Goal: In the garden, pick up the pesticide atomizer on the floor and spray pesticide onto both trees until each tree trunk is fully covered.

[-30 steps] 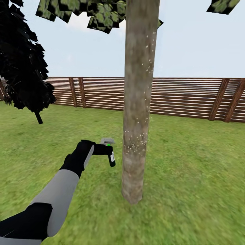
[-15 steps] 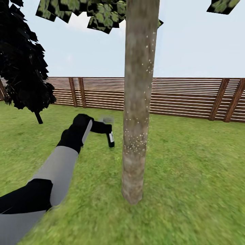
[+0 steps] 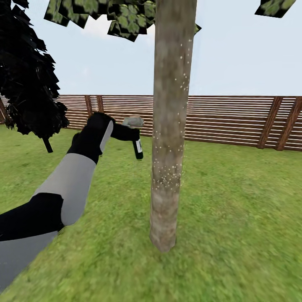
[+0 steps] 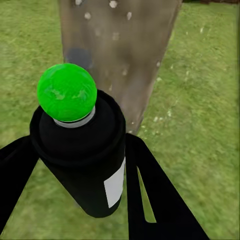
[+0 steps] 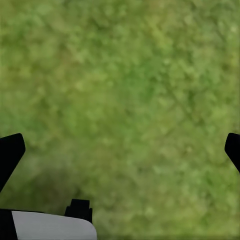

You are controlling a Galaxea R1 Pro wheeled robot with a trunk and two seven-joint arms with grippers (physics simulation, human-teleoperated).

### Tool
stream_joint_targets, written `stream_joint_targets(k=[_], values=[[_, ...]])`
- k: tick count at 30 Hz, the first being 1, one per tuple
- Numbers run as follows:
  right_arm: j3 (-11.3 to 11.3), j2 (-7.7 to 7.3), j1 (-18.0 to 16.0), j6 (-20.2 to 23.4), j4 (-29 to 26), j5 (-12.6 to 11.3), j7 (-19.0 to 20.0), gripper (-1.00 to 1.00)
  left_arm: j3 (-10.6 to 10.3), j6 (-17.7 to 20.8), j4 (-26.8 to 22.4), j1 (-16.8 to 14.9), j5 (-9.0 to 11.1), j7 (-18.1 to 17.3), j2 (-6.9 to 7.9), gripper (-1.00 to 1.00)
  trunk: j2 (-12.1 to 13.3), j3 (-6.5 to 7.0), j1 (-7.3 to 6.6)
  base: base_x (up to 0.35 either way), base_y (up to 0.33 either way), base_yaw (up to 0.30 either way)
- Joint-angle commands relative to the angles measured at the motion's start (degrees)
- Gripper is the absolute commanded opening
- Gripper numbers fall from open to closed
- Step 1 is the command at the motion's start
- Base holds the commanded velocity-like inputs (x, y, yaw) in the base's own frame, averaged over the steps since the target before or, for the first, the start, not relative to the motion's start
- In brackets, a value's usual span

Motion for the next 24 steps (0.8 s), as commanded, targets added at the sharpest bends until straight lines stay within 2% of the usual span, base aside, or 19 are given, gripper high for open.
stream_joint_targets(k=[1, 6, 8, 10, 13, 16, 17, 19, 21, 24], values=[[0.00, 0.00, 0.00, 0.00, 0.00, 0.00, 0.00, 1.00, -0.01, -0.03, 0.36, -1.09, -0.14, 0.13, -0.03, -1.00, 0.01, -0.01, 0.00, 0.000, 0.000, 0.000], [0.00, 0.00, 0.00, 0.00, 0.00, 0.00, 0.00, 1.00, 0.04, 0.02, 3.87, -7.66, -0.03, 0.13, -1.09, -1.00, 0.01, -0.01, 0.00, 0.000, 0.000, 0.000], [0.00, 0.00, 0.00, 0.00, 0.00, 0.00, 0.00, 1.00, 0.05, 0.04, 8.19, -12.27, -0.03, 0.13, -1.26, -1.00, 0.01, -0.01, 0.00, 0.000, 0.000, 0.000], [0.00, 0.00, 0.00, 0.00, 0.00, 0.00, 0.02, 1.00, 0.06, 0.05, 9.72, -14.84, -0.03, 0.13, -1.29, -1.00, 0.01, -0.01, 0.00, 0.000, 0.000, 0.000], [0.00, 0.04, 0.00, 0.00, 0.00, 0.00, 0.00, 1.00, 0.07, 0.05, 13.77, -20.69, -0.03, 0.13, -1.30, -1.00, 0.01, -0.01, 0.00, 0.000, 0.000, 0.000], [0.00, 0.03, 0.00, 0.00, 0.00, 0.00, 0.01, 1.00, 0.12, 0.05, 15.15, -23.00, 0.03, 0.13, -1.30, -1.00, 0.01, -0.01, 0.00, 0.000, 0.000, 0.000], [0.00, 0.02, 0.00, 0.00, 0.00, 0.00, 0.01, 1.00, 0.13, 0.05, 15.23, -24.21, 0.74, 0.13, -1.30, -1.00, 0.01, -0.01, 0.00, 0.000, 0.000, 0.000], [0.00, 0.01, 0.00, 0.00, 0.00, 0.00, 0.00, 1.00, 0.14, 0.05, 15.35, -26.55, 5.07, 0.13, -1.30, -1.00, 0.01, -0.01, 0.00, 0.000, 0.000, 0.000], [0.00, 0.01, 0.00, 0.00, 0.00, 0.00, 0.00, 1.00, 0.14, 0.05, 15.42, -28.28, 6.61, 0.17, -1.30, -1.00, 0.01, -0.01, 0.00, 0.000, 0.000, 0.000], [0.00, 0.00, 0.00, 0.00, 0.00, 0.00, 0.00, 1.00, 0.14, 0.05, 15.47, -30.83, 7.25, 0.21, -1.30, -1.00, 0.01, -0.01, 0.00, 0.000, 0.000, 0.000]])
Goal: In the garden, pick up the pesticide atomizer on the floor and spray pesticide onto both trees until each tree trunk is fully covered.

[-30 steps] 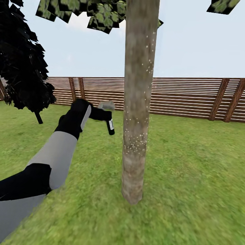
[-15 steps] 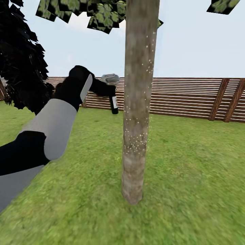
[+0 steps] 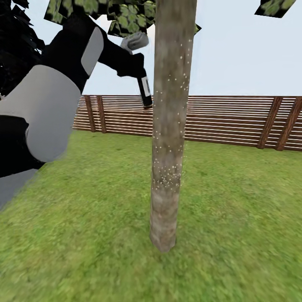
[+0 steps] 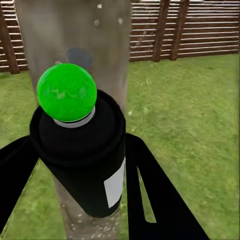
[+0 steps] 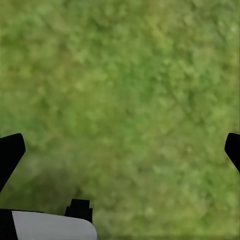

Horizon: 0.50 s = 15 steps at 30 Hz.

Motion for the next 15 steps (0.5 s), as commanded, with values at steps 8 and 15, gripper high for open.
stream_joint_targets(k=[8, 15], values=[[0.00, 0.01, 0.00, 0.00, 0.00, 0.00, 0.00, 1.00, -0.06, -0.09, 2.59, -3.23, -0.01, 0.21, 0.23, -1.00, 0.01, -0.01, 0.00, 0.000, 0.000, 0.000], [0.00, 0.00, 0.00, 0.00, 0.00, 0.00, 0.00, 1.00, -0.14, -0.18, 10.52, -3.25, 0.00, 0.14, 0.10, -1.00, 0.01, -0.01, 0.00, 0.000, 0.000, 0.000]])
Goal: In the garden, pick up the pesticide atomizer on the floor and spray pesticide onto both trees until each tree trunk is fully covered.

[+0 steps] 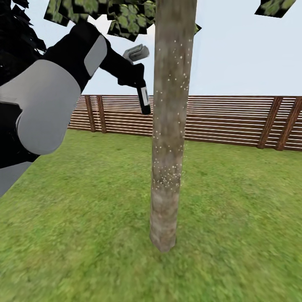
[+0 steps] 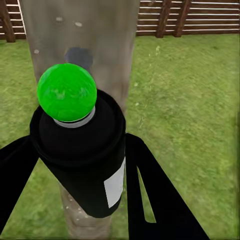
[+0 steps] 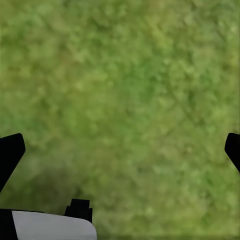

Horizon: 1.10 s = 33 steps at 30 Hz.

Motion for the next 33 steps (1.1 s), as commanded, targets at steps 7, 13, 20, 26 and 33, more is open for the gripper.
stream_joint_targets(k=[7, 13, 20, 26, 33], values=[[0.00, 0.00, 0.00, 0.00, 0.00, 0.00, 0.00, 1.00, 0.23, -0.20, 2.03, -0.01, -0.47, 0.19, 0.12, -1.00, 0.00, 0.00, 0.00, 0.000, 0.000, 0.000], [0.00, 0.00, 0.00, 0.00, 0.00, 0.00, 0.00, 1.00, 0.14, -0.21, 3.22, -0.01, -0.70, 0.15, -0.25, -1.00, 0.00, 0.00, 0.00, 0.000, 0.000, 0.000], [0.00, 0.00, 0.00, 0.00, 0.00, 0.00, 0.00, 1.00, 0.27, -0.78, 11.40, -0.01, -0.67, 0.16, -0.25, -1.00, 0.00, 0.00, 0.00, 0.000, 0.000, 0.000], [0.00, 0.00, 0.00, 0.00, 0.00, 0.00, 0.00, 1.00, 0.42, -4.55, 12.79, 0.20, -0.64, 0.22, -0.25, -1.00, 0.00, 0.00, 0.00, 0.000, 0.000, 0.000], [0.00, 0.00, 0.00, 0.00, 0.00, 0.00, 0.00, 1.00, 0.43, -6.42, 14.26, 0.26, -0.58, 0.12, -0.25, -1.00, 0.00, 0.00, 0.00, -0.096, 0.000, 0.000]])
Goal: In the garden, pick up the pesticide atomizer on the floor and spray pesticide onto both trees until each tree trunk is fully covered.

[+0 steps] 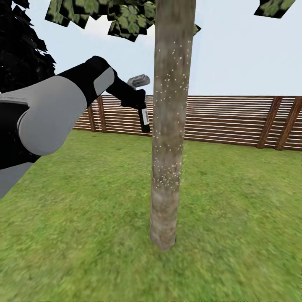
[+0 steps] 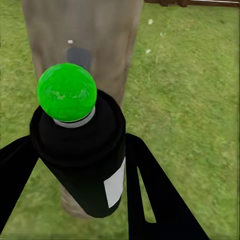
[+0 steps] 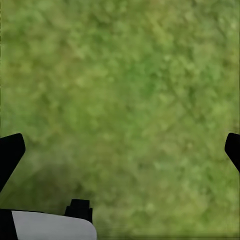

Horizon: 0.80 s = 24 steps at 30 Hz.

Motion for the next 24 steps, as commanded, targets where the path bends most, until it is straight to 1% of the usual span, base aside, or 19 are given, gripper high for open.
stream_joint_targets(k=[1, 3, 6, 8, 11, 15, 20, 21, 22, 24], values=[[0.00, 0.00, 0.00, 0.00, 0.00, 0.00, 0.00, 1.00, 0.08, -0.04, 0.03, 0.00, -0.03, 0.15, 0.00, -1.00, 0.00, 0.00, 0.00, -0.190, 0.000, 0.000], [0.04, 0.08, 0.00, 0.00, 0.14, 0.00, 0.00, 1.00, 0.08, -0.09, 0.11, 0.18, -0.03, 0.18, 0.00, -1.00, 0.00, 0.00, 0.00, -0.117, 0.000, 0.000], [0.00, 0.02, 0.00, -0.12, 0.49, 0.00, 0.00, 1.00, 0.08, -2.67, 0.06, 1.53, -0.03, 0.19, 0.00, -1.00, 0.00, 0.00, 0.00, -0.022, 0.000, 0.000], [0.00, 0.01, 0.00, -0.15, 0.51, 0.00, 0.00, 1.00, 0.08, -3.09, 0.07, 1.63, -0.03, 0.19, 0.00, -1.00, 0.00, 0.00, 0.00, -0.004, 0.000, 0.000], [-0.02, -0.02, 0.02, -0.12, 0.53, -0.06, 0.00, 1.00, 0.04, -3.33, 0.06, 1.72, -0.03, 0.18, 0.00, -1.00, 0.00, 0.00, 0.00, -0.008, 0.000, 0.000], [-0.05, -0.22, 1.34, -0.17, 0.53, -0.08, 0.00, 1.00, 0.01, -3.31, 0.12, 1.74, -0.03, 0.11, 0.00, -1.00, 0.00, 0.00, 0.00, -0.168, 0.000, 0.000], [-0.06, -0.26, 1.49, -0.18, 0.53, -0.09, 0.00, 1.00, -0.01, -3.31, 0.15, 1.83, -0.01, 0.10, 0.00, -1.00, 0.00, 0.00, 0.00, -0.029, 0.000, 0.000], [-0.04, -0.26, 1.49, -0.18, 0.53, -0.09, 0.00, 1.00, 0.05, -3.36, 0.19, 2.13, -0.02, 0.13, 0.00, -1.00, 0.00, 0.00, 0.00, -0.002, 0.000, 0.000], [-0.02, -0.26, 1.49, -0.18, 0.53, -0.09, 0.00, 1.00, 0.06, -3.64, 0.17, 3.18, -0.04, 0.29, 0.00, -1.00, 0.00, 0.00, 0.00, -0.001, 0.000, 0.000], [-0.02, -0.26, 1.49, -0.18, 0.53, -0.09, 0.00, 1.00, 0.15, -6.11, 0.08, 4.72, -0.17, 0.54, 0.00, -1.00, 0.00, 0.00, 0.00, 0.000, 0.000, 0.000]])
